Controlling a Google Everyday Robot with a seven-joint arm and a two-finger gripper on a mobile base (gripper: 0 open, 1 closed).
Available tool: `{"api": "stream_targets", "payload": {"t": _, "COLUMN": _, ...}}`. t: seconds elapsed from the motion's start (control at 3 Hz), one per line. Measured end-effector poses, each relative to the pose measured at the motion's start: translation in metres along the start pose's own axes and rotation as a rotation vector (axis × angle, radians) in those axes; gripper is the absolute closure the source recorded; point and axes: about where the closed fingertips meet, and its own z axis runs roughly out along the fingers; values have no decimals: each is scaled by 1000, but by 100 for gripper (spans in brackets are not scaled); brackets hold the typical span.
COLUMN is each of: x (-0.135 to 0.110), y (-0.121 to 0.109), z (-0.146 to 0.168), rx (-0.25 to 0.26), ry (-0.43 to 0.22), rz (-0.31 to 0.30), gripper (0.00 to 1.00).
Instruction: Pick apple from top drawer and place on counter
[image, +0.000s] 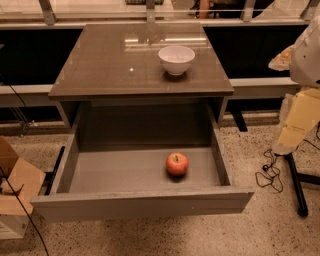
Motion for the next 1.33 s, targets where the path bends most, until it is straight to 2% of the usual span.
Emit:
{"api": "stream_targets", "payload": {"t": 0.33, "x": 0, "y": 0, "z": 0, "rx": 0, "ry": 0, "rz": 0, "gripper": 0}}
{"api": "stream_targets", "payload": {"t": 0.67, "x": -6, "y": 5, "z": 21, "rx": -24, "ry": -62, "rz": 14, "gripper": 0}}
{"api": "stream_targets", "payload": {"t": 1.0, "x": -20, "y": 18, "z": 61, "rx": -71, "ry": -173, "rz": 20, "gripper": 0}}
{"api": "stream_targets", "payload": {"t": 1.33, "x": -39, "y": 18, "z": 108, "rx": -108, "ry": -304, "rz": 36, "gripper": 0}}
